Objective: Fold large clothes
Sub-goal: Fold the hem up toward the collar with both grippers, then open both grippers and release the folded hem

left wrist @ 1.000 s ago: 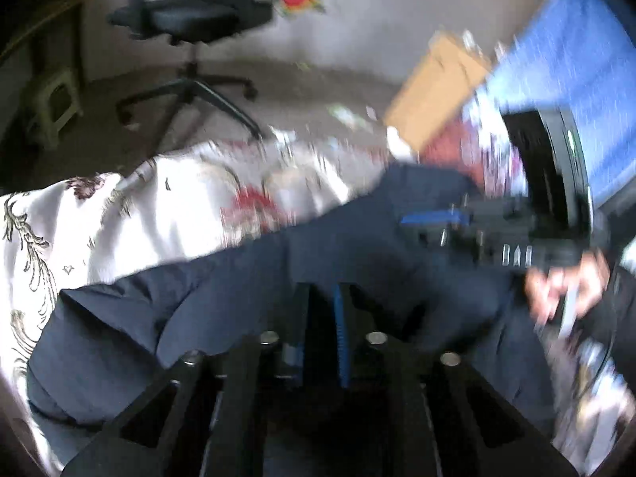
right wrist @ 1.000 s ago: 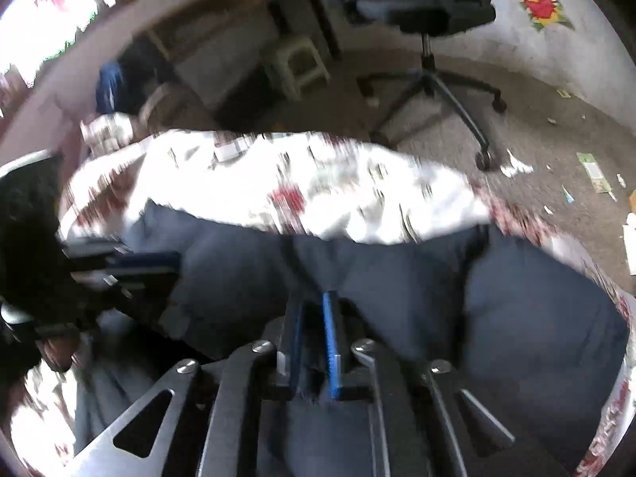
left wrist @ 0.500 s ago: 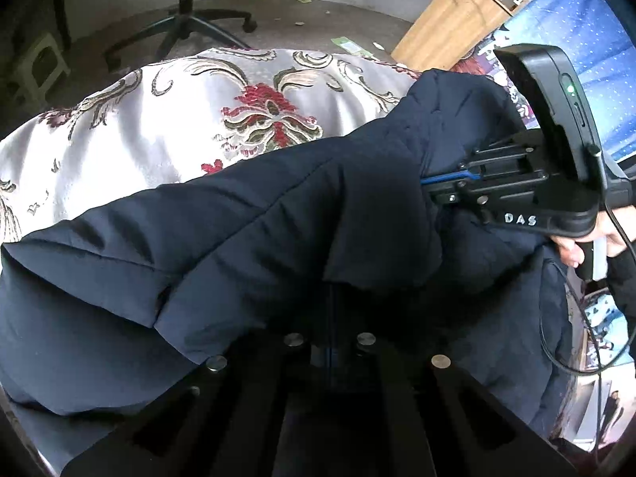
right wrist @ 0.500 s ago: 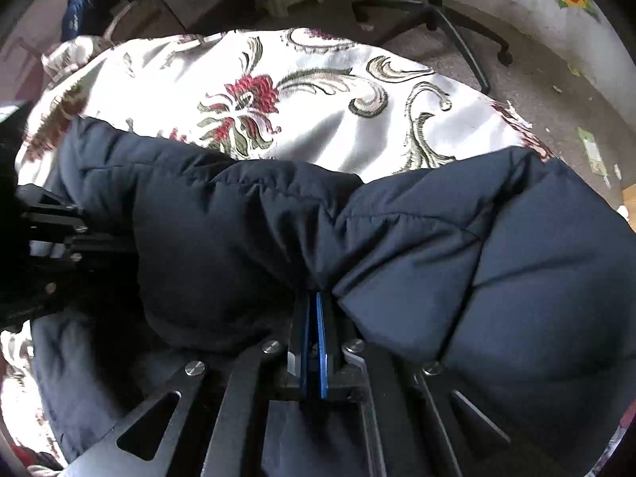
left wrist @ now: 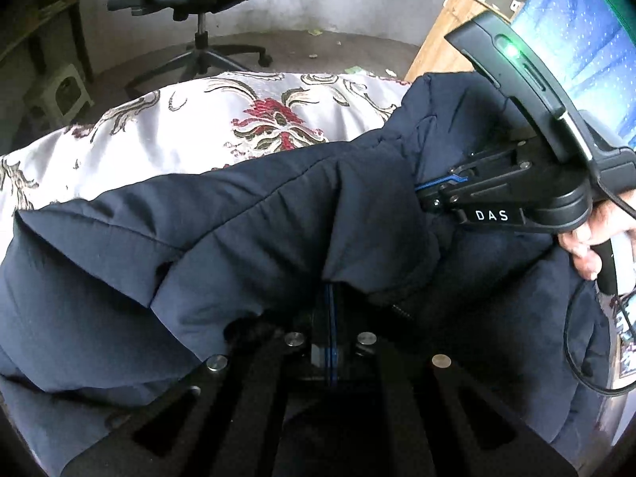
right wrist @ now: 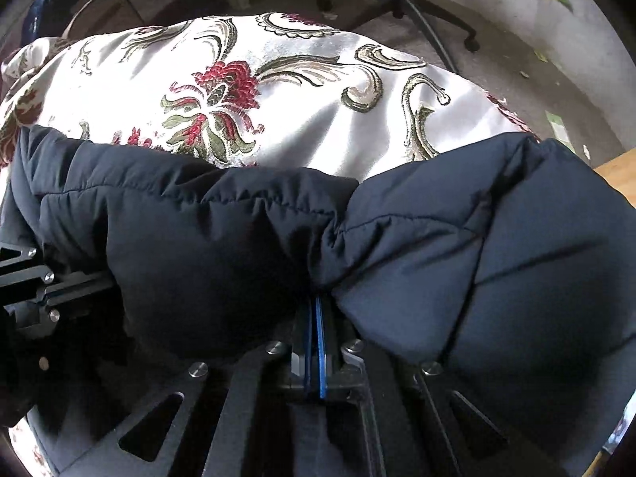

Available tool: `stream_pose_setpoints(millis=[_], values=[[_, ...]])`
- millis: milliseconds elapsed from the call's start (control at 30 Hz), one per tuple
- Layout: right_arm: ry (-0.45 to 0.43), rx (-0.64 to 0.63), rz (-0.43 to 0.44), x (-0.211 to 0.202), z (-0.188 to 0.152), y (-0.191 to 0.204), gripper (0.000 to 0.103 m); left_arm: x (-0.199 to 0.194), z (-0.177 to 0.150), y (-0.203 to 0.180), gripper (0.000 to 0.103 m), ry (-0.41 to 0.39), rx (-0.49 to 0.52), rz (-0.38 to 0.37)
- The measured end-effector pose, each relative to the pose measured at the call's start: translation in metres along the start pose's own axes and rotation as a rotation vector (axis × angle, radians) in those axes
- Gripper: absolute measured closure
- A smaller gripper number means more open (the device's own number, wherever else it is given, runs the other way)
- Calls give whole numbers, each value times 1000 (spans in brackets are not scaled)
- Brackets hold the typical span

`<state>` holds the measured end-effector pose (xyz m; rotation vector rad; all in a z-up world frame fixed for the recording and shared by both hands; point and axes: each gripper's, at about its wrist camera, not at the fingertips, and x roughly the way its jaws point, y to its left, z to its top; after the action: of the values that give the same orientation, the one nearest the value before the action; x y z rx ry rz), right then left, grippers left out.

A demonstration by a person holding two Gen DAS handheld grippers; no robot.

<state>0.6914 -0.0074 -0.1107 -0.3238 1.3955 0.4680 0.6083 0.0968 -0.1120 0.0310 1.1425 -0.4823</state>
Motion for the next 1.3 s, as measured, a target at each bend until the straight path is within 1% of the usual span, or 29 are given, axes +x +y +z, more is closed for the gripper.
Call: stream_pose_setpoints(millis=[133, 200, 267, 333, 400, 500, 533, 600, 633, 667, 700, 733, 767, 867, 900, 933, 967, 1000, 1033, 1100, 1167, 1300], values=[[-37, 12, -11, -2, 0, 10, 101, -2, -1, 3, 100, -11, -52, -19], [-99, 27, 1, -6, -11, 10, 102, -7, -1, 1, 100, -23, -60, -7], [-183, 47, 19, -13, -27, 8, 101, -10, -3, -4, 100, -51, -52, 22], [-277, 80, 66, -22, -42, 2, 101, -13, -6, -8, 100, -70, -44, 50], [-347, 132, 148, -32, -57, -9, 100, -20, -10, -12, 100, -104, -37, 86], [-394, 181, 232, -46, -71, -20, 96, -34, -13, -21, 100, -165, -61, 150], [-413, 187, 247, -51, -76, -22, 94, -40, -15, -24, 99, -191, -65, 158], [-429, 182, 253, -59, -80, -25, 91, -51, -17, -30, 99, -249, -81, 198], [-443, 176, 252, -64, -84, -24, 87, -56, -18, -30, 99, -269, -98, 199], [-454, 170, 252, -69, -85, -23, 79, -59, -17, -30, 99, -281, -116, 193], [-468, 163, 248, -73, -88, -21, 74, -64, -19, -28, 99, -294, -142, 185], [-487, 158, 241, -79, -93, -19, 63, -68, -20, -26, 99, -305, -166, 182], [-503, 152, 239, -83, -95, -18, 55, -73, -21, -26, 98, -314, -189, 184], [-550, 137, 240, -90, -103, -20, 52, -87, -24, -30, 90, -337, -211, 199], [-561, 136, 235, -93, -106, -20, 52, -92, -22, -31, 80, -340, -210, 203], [-573, 136, 228, -97, -108, -21, 49, -97, -24, -35, 66, -345, -211, 216], [-586, 136, 220, -101, -112, -21, 44, -104, -27, -39, 57, -353, -212, 227], [-602, 132, 213, -106, -117, -21, 41, -111, -30, -44, 40, -367, -214, 244], [-616, 127, 208, -110, -123, -21, 37, -118, -32, -49, 30, -387, -218, 263], [-639, 120, 203, -119, -132, -20, 32, -128, -36, -57, 25, -421, -223, 277], [-662, 128, 200, -129, -141, -20, 25, -137, -41, -64, 25, -438, -232, 284], [-726, 169, 185, -152, -163, -20, 19, -155, -55, -79, 25, -479, -244, 299]])
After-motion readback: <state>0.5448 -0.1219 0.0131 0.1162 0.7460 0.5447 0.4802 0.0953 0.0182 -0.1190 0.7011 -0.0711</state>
